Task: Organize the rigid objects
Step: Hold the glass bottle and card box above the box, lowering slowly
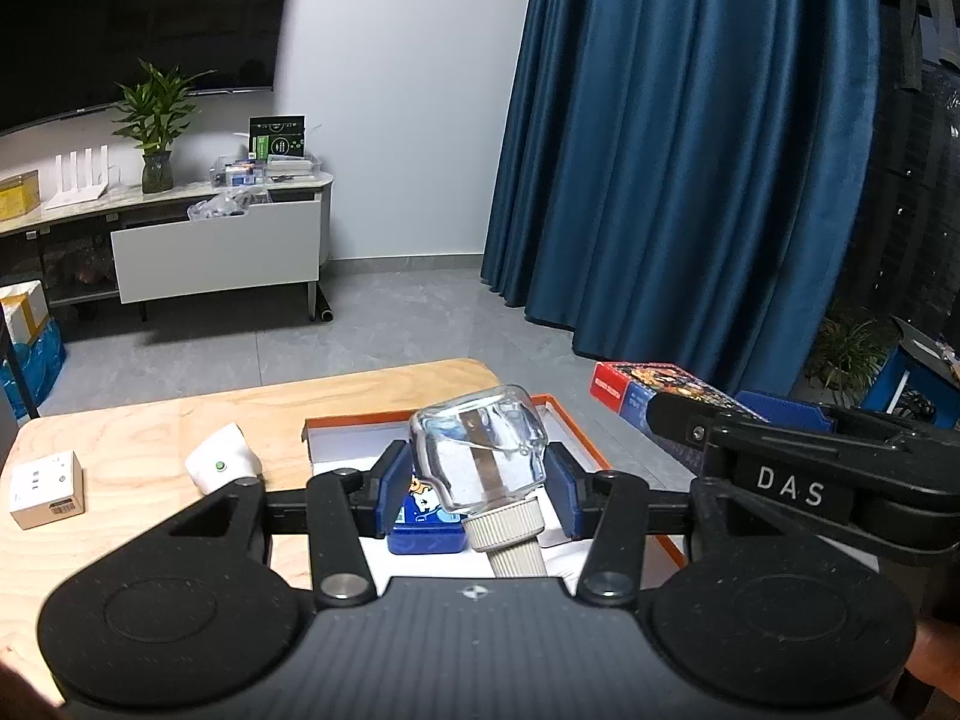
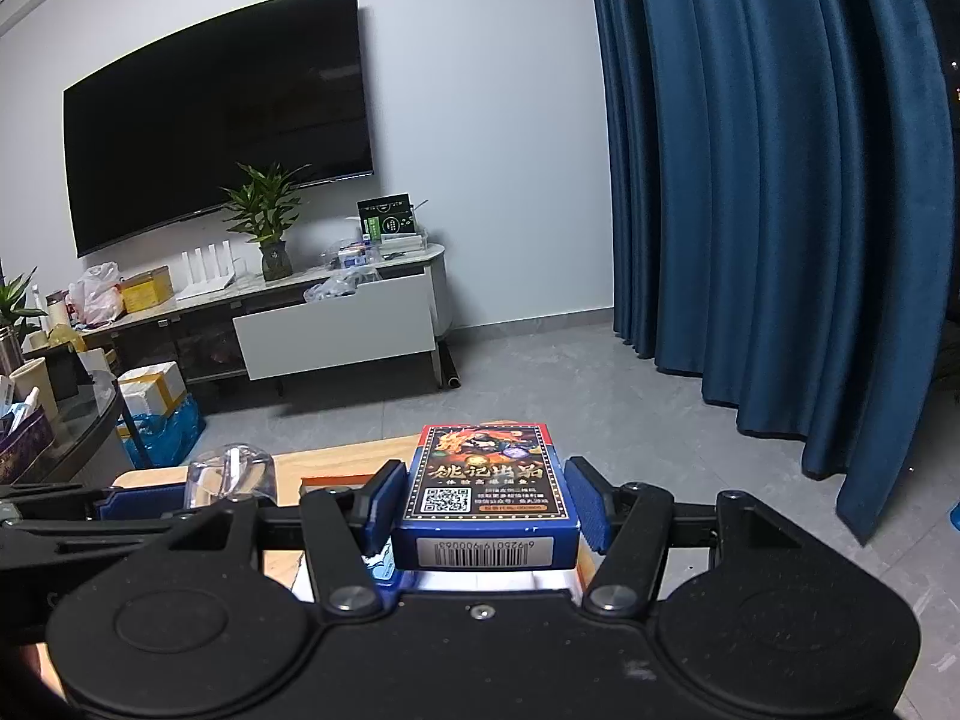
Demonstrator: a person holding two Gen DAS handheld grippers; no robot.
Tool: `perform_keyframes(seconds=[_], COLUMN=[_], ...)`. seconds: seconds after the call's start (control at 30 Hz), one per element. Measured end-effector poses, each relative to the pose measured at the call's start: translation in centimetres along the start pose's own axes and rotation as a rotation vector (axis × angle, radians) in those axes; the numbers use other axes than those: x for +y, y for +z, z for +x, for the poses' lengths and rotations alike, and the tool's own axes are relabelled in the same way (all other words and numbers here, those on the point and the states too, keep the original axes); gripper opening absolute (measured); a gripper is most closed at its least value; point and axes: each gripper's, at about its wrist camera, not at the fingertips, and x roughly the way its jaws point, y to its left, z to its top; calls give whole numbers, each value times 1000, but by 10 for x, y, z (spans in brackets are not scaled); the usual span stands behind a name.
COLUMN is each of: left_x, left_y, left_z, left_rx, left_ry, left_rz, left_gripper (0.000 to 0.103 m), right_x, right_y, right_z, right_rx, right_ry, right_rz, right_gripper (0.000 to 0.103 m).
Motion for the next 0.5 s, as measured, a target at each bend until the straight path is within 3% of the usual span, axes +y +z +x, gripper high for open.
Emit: perform_keyframes(seconds=[0.5], left_x=[2], left_y=[-1], left_z=[-2], left_rx=[-4], left_ry=[0], left_rz=[-20], left_gripper=[49], right_x=[10], right_y=[1], right_z=[3], right_rx=[2], right_ry=[3], right_rz=[-12], right_gripper=[71])
